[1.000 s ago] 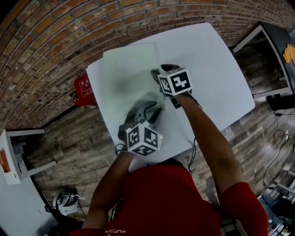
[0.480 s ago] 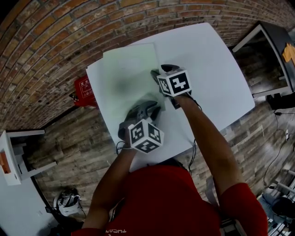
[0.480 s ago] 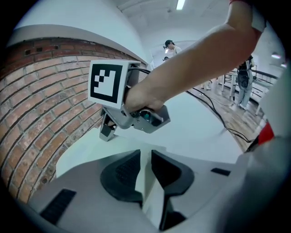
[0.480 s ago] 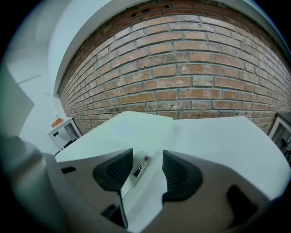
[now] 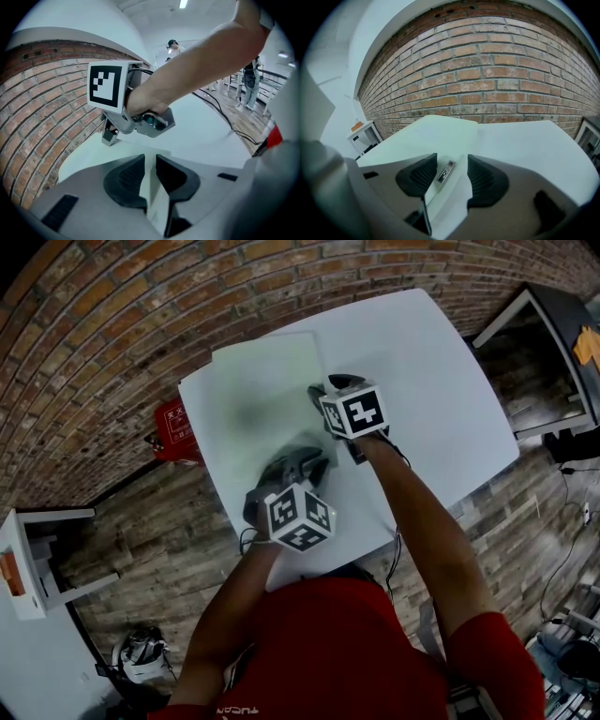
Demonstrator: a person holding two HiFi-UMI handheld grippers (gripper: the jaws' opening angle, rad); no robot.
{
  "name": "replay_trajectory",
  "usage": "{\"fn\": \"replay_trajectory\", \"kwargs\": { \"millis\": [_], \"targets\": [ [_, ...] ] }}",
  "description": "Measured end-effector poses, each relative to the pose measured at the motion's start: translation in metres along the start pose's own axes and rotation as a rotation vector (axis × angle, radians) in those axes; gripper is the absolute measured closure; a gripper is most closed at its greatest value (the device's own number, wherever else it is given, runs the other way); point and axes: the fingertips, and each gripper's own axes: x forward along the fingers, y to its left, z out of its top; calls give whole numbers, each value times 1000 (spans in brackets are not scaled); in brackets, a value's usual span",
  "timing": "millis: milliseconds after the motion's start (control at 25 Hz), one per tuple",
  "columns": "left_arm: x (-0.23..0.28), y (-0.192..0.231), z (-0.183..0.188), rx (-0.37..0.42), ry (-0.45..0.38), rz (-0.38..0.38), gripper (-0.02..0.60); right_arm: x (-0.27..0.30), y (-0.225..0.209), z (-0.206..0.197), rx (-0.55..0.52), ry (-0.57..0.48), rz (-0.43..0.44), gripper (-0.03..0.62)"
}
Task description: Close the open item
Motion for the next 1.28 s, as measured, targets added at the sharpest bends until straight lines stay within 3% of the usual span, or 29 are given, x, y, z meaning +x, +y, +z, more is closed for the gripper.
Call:
{"fn": "replay_trajectory", "kwargs": {
  "millis": [320, 600, 960, 1280],
  "targets": [
    [-10, 4, 3, -44, -47, 2, 488, -17, -2, 10, -26, -54, -17, 401],
    [-33, 23, 14, -117, -149, 56, 488, -52, 4, 23, -20, -159, 34, 401],
    [-101, 66, 40, -301, -384, 162, 498, -127, 47, 49, -120, -354, 119, 416],
    [-171, 92, 72, -385, -607, 231, 525, -196, 90, 75, -153, -533, 186, 472]
  ]
}}
